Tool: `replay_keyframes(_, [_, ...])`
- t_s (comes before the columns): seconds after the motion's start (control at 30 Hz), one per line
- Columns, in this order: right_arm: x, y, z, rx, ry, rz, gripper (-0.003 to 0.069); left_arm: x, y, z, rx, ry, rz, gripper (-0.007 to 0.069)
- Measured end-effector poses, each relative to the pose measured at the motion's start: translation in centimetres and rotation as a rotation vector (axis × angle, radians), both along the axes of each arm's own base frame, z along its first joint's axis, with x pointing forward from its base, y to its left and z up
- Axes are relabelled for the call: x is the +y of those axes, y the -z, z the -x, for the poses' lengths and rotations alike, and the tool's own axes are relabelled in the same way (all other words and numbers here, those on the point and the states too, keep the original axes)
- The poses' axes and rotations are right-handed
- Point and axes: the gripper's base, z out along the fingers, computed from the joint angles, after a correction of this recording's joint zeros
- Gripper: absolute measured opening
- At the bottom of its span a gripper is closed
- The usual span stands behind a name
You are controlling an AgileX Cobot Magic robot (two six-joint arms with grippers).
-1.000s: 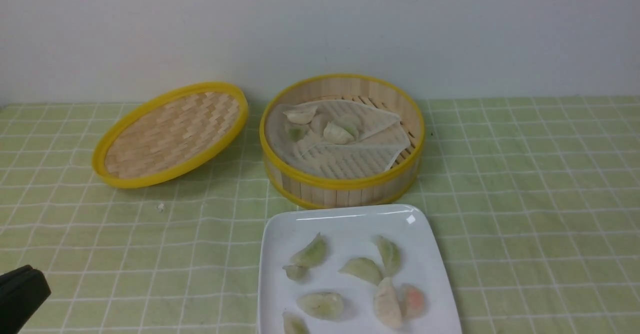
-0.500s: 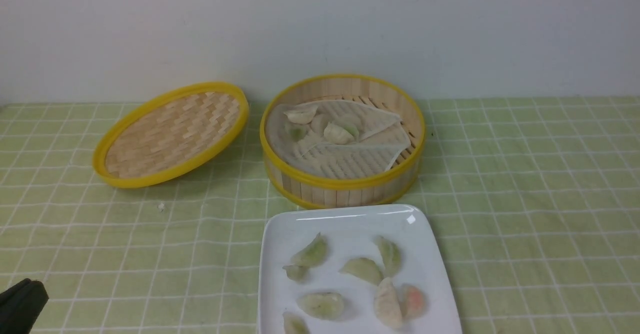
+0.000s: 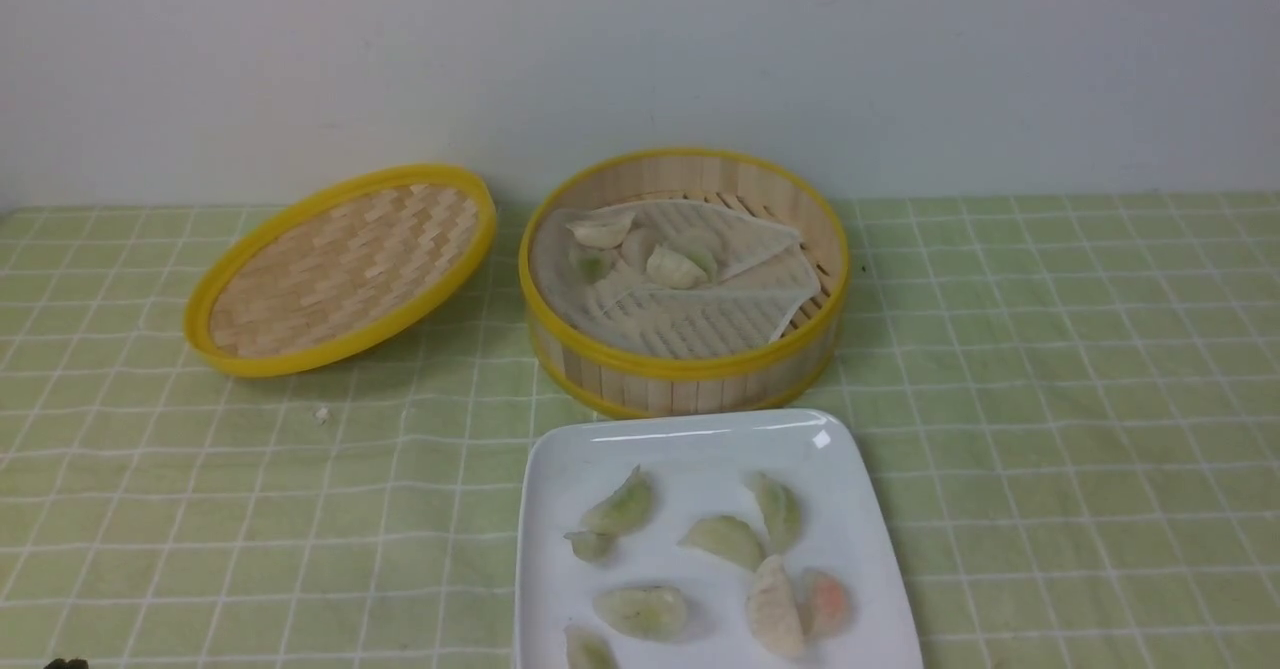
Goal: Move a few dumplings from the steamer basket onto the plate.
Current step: Use the right arm to put the dumpling into the plate
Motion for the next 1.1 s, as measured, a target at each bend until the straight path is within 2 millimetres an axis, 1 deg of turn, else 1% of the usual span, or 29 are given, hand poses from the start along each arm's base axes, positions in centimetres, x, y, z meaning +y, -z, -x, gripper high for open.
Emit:
replay_keyframes(0.9, [0.01, 0.0, 0.0, 0.0, -0.001, 0.001, -0.0014, 0.0, 0.02, 0.01, 0.003, 0.0, 0.0, -0.0006])
replay_keyframes(1.0, [0.23, -0.05, 0.09, -0.004, -0.028, -0.005, -0.0014, 0.0, 0.02, 0.01, 0.003, 0.0, 0.0, -0.0006])
replay_keyframes(1.1, [0.7, -0.32, 0.32, -0.045, -0.081, 0.018, -0.0014, 0.0, 0.02, 0.01, 0.003, 0.0, 0.0, -0.0006])
